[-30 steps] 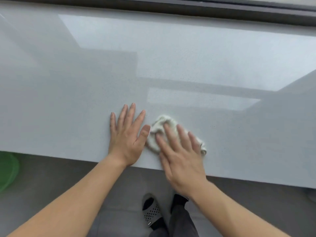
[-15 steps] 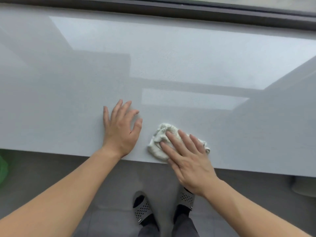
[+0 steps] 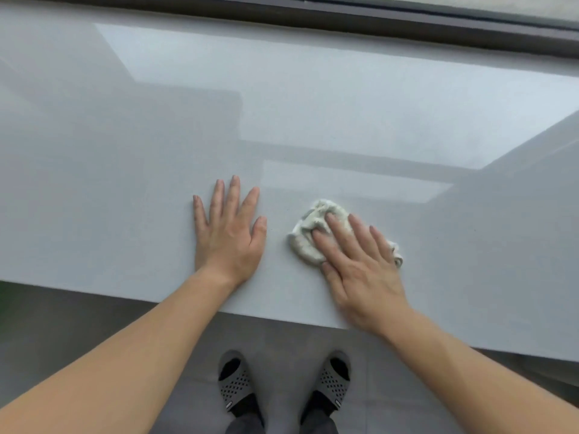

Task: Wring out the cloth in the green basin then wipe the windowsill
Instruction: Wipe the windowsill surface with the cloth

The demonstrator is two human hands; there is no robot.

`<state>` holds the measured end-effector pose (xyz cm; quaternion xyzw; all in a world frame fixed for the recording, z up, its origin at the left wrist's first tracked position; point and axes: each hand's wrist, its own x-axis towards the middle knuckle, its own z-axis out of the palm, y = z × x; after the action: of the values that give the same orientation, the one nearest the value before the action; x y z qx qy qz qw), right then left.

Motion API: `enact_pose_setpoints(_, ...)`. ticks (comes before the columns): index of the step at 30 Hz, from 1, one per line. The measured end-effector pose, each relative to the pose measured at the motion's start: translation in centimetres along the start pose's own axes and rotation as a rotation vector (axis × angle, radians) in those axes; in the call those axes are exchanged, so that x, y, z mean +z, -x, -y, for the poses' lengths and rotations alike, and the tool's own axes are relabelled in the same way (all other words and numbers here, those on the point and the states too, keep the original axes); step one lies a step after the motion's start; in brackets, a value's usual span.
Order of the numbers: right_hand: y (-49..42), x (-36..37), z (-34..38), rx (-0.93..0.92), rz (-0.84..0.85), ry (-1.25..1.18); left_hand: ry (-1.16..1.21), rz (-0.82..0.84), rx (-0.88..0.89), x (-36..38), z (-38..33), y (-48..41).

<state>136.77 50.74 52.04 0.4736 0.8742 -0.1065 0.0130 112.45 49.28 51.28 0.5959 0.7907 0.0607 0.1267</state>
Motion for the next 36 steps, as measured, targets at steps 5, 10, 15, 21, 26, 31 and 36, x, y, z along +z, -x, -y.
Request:
enact_pose_setpoints(5,-7.7,-1.6,-3.0,0.512,-0.034,-0.11,-0.072,0.038,-0.012,0.0,-0.4,-0.1)
enact_pose_setpoints(10,-4.0,-0.4,0.5,-0.002,0.006,-0.012,-0.165,0.061,-0.026,0.0,-0.6,-0.3)
enact_pose_setpoints(15,-8.8,-1.9,-5.4,0.052,0.01,-0.019,-0.173,0.069,-0.028,-0.1,-0.7,-0.3)
enact_pose_setpoints(21,-12.7,-1.4,-1.8,0.176,-0.068,-0.037,-0.133,0.058,-0.008,0.0,-0.7,-0.3)
enact_pose_setpoints(26,-13.5,-2.2,-5.5,-0.149,0.002,0.004,-0.007,-0.079,0.024,-0.8,-0.9,-1.7)
enact_pose_setpoints(31,-22.6,-3.4,-7.2,0.447,-0.104,-0.075,0.101,-0.11,0.031,-2.3,-1.4,-10.2)
enact_pose_setpoints(36,-21.0,-2.8,-4.2,0.031,-0.038,-0.021,0.198,-0.06,-0.046,-2.3,-3.3,-17.9)
